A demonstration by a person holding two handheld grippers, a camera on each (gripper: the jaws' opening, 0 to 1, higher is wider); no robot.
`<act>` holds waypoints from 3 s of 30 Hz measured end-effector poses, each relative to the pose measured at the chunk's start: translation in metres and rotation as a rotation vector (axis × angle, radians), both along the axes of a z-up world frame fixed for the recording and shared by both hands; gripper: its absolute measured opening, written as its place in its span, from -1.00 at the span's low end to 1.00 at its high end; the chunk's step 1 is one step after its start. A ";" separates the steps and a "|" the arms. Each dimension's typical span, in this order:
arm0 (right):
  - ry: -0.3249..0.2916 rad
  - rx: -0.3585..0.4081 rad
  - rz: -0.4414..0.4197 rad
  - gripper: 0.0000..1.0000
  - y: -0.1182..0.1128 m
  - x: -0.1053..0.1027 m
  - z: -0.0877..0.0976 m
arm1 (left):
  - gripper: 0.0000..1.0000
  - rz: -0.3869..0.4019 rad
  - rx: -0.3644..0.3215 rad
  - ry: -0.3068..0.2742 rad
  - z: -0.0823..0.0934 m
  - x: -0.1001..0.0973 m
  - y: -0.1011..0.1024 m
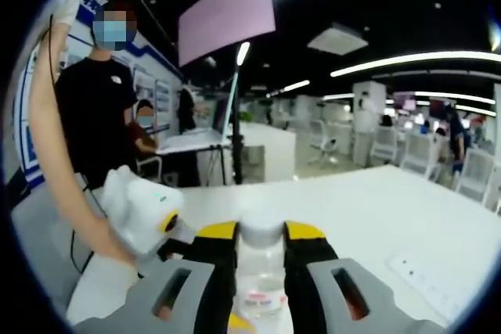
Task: Arrange the tabletop items into an orderly group along one side of the table until the central work area is clear of visible clutter.
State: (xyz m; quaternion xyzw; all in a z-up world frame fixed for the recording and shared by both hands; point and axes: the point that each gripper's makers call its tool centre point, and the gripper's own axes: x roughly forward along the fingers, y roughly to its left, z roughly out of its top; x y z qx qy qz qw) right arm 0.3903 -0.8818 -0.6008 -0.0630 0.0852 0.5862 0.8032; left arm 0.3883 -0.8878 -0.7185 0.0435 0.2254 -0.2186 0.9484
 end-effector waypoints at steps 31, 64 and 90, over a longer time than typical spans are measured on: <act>-0.064 0.144 -0.263 0.30 -0.091 -0.056 0.091 | 0.13 -0.032 -0.003 -0.050 0.059 -0.073 0.036; 0.016 0.103 -0.466 0.35 -0.170 -0.122 0.077 | 0.14 -0.118 -0.075 0.002 0.059 -0.104 0.010; 0.143 0.129 -0.450 0.33 -0.204 -0.102 0.025 | -0.04 -0.196 -0.155 0.081 0.060 -0.096 -0.034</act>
